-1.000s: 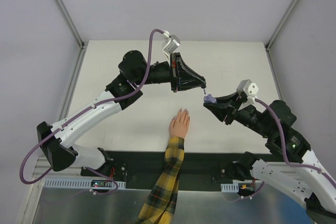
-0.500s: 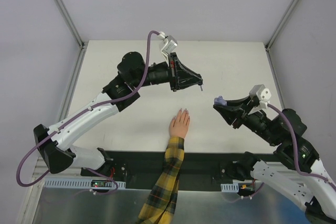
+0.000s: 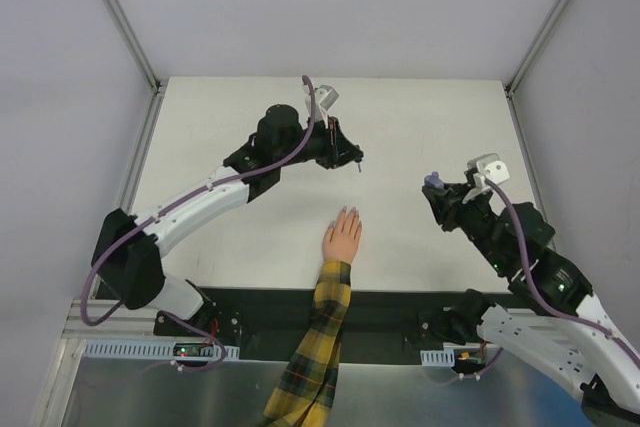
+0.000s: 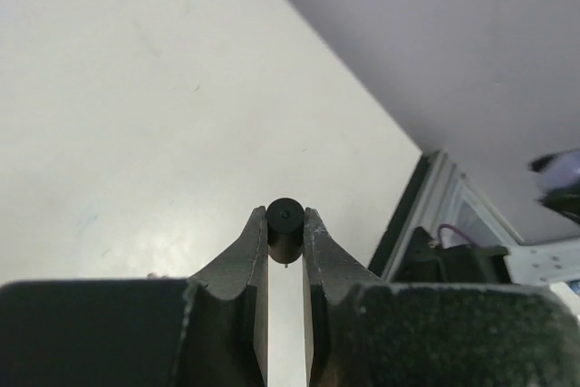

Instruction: Paint the nails

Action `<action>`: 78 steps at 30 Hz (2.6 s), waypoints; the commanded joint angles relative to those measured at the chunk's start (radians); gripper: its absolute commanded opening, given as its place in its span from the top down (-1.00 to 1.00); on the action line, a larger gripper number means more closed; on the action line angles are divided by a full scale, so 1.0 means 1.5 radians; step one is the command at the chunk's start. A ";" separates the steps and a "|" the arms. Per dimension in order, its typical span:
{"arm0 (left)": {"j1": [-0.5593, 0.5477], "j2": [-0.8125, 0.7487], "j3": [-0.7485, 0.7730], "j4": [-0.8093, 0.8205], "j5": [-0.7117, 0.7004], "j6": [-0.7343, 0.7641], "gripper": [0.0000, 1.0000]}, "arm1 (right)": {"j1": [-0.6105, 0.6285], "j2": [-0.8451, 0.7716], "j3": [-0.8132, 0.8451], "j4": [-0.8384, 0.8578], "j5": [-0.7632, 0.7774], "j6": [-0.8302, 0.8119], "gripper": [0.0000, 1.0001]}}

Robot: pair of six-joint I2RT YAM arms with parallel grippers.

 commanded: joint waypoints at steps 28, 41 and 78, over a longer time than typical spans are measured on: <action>0.030 0.323 -0.044 0.125 -0.061 -0.004 1.00 | -0.218 0.164 0.021 0.132 -0.145 -0.059 0.99; 0.015 0.340 -0.054 0.115 -0.085 -0.023 1.00 | -0.218 0.162 0.012 0.136 -0.156 -0.054 0.99; 0.001 0.344 -0.064 0.100 -0.071 -0.046 1.00 | -0.218 0.158 0.003 0.143 -0.170 -0.049 0.99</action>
